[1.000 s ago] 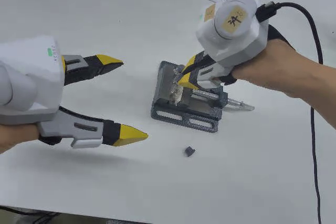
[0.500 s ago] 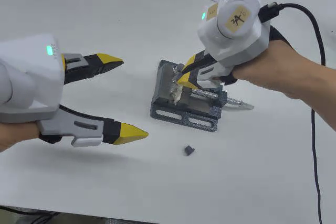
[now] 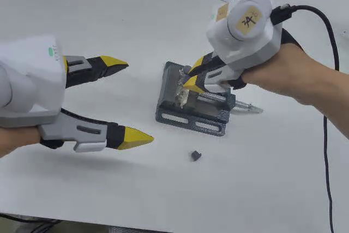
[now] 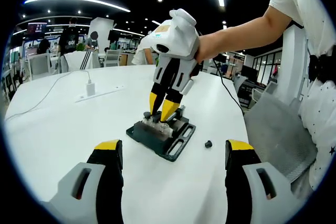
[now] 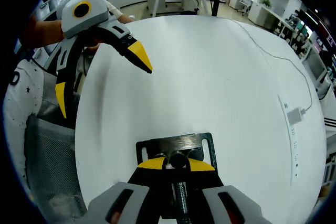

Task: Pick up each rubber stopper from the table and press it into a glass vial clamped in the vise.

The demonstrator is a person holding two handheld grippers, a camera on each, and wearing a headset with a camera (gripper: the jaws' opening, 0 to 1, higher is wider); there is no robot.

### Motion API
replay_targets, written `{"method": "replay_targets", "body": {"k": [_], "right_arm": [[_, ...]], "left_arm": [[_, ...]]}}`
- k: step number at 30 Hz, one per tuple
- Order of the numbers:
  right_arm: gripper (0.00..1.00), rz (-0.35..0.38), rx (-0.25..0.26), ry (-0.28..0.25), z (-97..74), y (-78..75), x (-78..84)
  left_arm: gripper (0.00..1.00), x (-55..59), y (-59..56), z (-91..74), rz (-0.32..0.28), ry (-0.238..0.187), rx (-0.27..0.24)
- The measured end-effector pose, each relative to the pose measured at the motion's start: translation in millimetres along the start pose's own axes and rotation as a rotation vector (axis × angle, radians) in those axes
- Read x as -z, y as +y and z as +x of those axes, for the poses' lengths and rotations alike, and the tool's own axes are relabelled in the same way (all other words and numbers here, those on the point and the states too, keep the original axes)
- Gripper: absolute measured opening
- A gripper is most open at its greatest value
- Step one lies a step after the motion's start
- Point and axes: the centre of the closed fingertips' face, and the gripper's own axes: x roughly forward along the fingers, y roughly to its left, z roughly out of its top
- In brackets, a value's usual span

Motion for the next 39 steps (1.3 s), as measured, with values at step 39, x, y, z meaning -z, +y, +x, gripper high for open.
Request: {"method": "replay_targets", "body": {"k": [39], "right_arm": [[0.02,-0.011,-0.004,-0.035,-5.0,-4.3,-3.5]], "left_arm": [[0.77,1.4,0.1,-1.0,-0.001,0.002,0.009]]}}
